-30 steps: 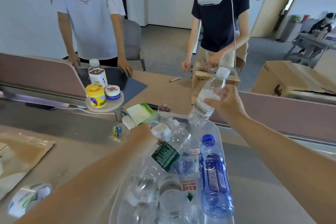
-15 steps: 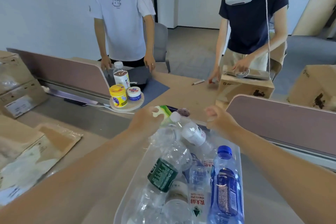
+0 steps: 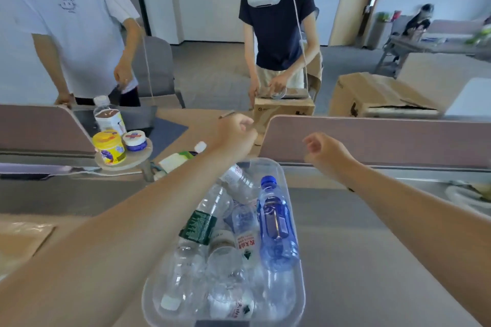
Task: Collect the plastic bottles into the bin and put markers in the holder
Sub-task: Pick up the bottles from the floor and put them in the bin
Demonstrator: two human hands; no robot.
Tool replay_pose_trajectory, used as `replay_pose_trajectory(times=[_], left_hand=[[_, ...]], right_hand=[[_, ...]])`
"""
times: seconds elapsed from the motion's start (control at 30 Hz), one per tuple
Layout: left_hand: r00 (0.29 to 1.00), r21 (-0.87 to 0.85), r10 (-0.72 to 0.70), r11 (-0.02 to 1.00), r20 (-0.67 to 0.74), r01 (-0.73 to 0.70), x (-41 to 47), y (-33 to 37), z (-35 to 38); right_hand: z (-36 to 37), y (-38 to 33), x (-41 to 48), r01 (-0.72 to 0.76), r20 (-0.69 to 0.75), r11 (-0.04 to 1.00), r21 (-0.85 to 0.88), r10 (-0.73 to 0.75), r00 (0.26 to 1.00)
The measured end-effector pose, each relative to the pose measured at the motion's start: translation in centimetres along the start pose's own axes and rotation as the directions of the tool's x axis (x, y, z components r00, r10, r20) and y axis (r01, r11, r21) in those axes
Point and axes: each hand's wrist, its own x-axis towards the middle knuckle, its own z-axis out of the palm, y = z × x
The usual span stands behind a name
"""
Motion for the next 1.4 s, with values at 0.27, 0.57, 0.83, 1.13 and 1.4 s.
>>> replay_pose_trajectory(times=[0.27, 0.57, 0.83, 1.13, 1.4], left_hand=[[0.923, -0.027, 0.199, 0.979, 0.33, -0.202, -5.6, 8.9, 14.7], [0.694, -0.006, 0.35, 0.895, 0.629, -0.446, -18.6, 20.5, 34.3], [0.495, 0.031, 0.206, 0.903, 0.844, -0.428, -33.8, 23.9, 56.3], [0.321, 0.147, -0.029, 0.924, 0.947, -0.352, -44.4, 19.0, 74.3], [0.258, 0.26, -0.172, 0.896, 0.951, -0.36, -45.6, 12.4, 84.4]], right_hand=[[-11.2, 13.4, -11.3, -0.349, -0.242, 0.932, 0.094, 0.362, 0.9], [-24.8, 31.2, -30.9, -0.595, -0.469, 0.767, 0.239, 0.628, 0.621], [-28.1, 53.2, -50.6, -0.817, -0.326, 0.408, 0.408, 0.901, 0.288], [-21.2, 68.2, -62.3, -0.938, -0.025, 0.049, 0.343, 0.999, 0.043], [-15.5, 75.4, -59.4, -0.935, 0.038, 0.068, 0.349, 0.996, 0.086]])
